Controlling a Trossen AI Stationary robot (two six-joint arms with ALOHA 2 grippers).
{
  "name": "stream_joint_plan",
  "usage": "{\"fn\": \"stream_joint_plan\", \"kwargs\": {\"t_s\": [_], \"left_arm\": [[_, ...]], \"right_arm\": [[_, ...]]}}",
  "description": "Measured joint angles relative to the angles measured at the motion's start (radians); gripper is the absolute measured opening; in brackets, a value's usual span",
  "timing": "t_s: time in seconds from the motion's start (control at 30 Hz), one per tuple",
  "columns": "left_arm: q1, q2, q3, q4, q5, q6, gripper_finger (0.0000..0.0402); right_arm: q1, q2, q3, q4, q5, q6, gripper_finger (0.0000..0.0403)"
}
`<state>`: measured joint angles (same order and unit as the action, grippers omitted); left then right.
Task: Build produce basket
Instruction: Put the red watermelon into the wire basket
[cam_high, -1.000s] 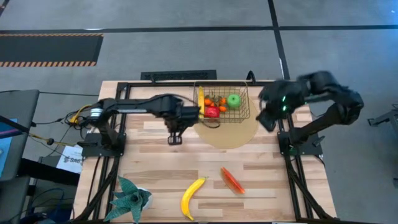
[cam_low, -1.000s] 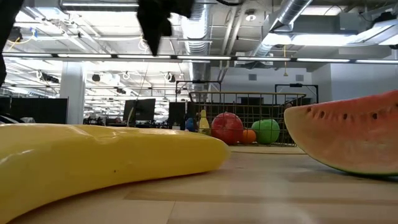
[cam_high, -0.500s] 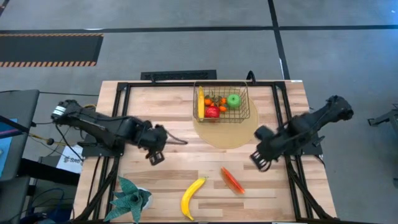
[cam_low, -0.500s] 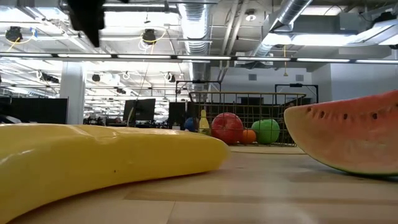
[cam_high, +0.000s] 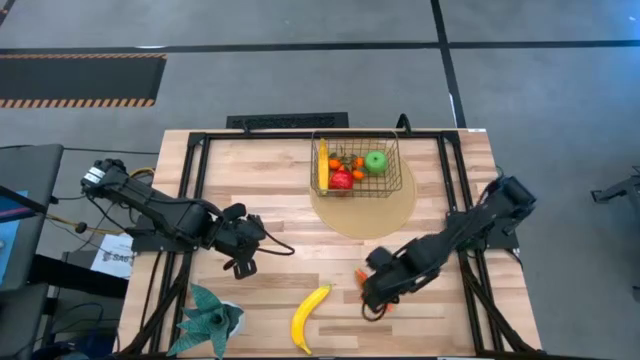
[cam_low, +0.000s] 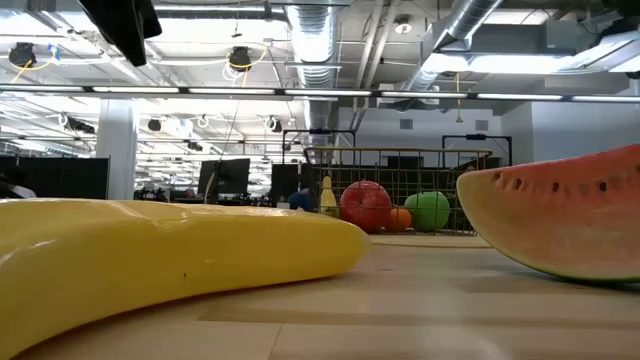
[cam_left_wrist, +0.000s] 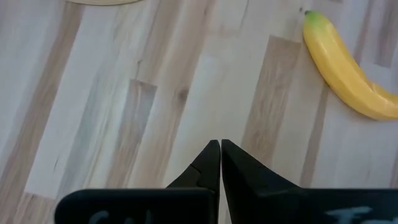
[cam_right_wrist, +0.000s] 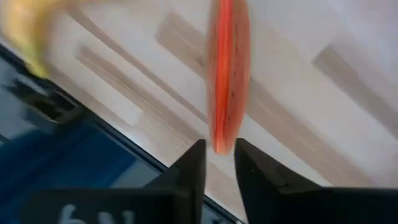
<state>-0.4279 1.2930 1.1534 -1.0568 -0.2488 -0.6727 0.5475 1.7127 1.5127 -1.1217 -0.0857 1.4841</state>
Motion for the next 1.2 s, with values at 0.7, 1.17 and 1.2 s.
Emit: {"fn": "stream_joint_plan", "kwargs": {"t_s": [0.7, 1.17, 1.2], "left_arm": [[-0.023, 0.0, 0.0, -0.007, -0.02, -0.001, 0.0], [-0.022, 0.001, 0.0, 0.003, -0.022, -0.005, 0.0], [-0.022, 0.001, 0.0, 0.003, -0.023, -0.005, 0.0]], "right_arm": [[-0.104, 0.289, 0.0, 0.053, -0.145, -0.235, 0.0253], [-0.125, 0.377, 0.001, 0.117, -0.234, -0.309, 0.0116], [-0.126, 0.373, 0.001, 0.121, -0.23, -0.317, 0.0114]]}}
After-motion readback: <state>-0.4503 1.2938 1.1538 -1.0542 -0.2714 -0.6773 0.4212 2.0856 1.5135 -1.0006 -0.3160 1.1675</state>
